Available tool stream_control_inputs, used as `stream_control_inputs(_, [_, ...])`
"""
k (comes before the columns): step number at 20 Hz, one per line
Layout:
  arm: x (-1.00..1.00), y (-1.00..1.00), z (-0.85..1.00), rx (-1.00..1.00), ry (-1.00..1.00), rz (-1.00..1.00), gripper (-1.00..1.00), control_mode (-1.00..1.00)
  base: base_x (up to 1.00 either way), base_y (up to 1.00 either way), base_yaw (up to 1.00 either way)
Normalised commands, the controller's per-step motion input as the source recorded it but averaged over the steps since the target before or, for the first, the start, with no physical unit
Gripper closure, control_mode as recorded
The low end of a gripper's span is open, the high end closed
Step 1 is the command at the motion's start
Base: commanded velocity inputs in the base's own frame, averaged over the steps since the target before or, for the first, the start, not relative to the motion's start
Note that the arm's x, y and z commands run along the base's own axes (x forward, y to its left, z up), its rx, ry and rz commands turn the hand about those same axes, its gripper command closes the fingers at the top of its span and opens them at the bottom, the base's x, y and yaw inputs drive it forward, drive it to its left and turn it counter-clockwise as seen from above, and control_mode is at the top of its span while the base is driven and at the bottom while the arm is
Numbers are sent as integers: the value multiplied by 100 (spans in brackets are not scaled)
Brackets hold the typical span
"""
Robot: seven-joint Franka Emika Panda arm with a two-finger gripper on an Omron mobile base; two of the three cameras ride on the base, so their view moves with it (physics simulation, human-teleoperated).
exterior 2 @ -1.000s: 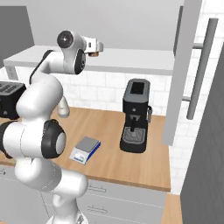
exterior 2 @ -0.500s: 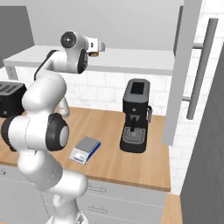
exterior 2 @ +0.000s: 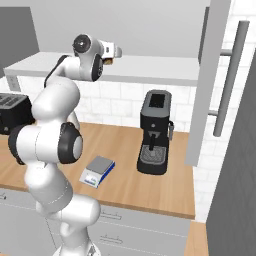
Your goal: Pick the canned food and place it on the digital scale for weighing, and close the cabinet.
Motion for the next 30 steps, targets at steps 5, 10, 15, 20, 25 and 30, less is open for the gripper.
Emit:
stream_control_inputs(5, [19,0,0,0,7,0,-100,-100,0,0,0])
stream_control_inputs(10, [26,0,0,0,8,0,100,-100,0,0,0])
stream_control_inputs(15, [20,-2,0,0,4,0,100,-100,0,0,0])
stream_control_inputs(20, [-18,-3,0,1,-2,0,100,-100,0,0,0])
stream_control_inputs(25, [-71,0,0,4,-13,0,100,-100,0,0,0])
stream_control_inputs(30, [-98,0,0,8,-11,0,100,-100,0,0,0])
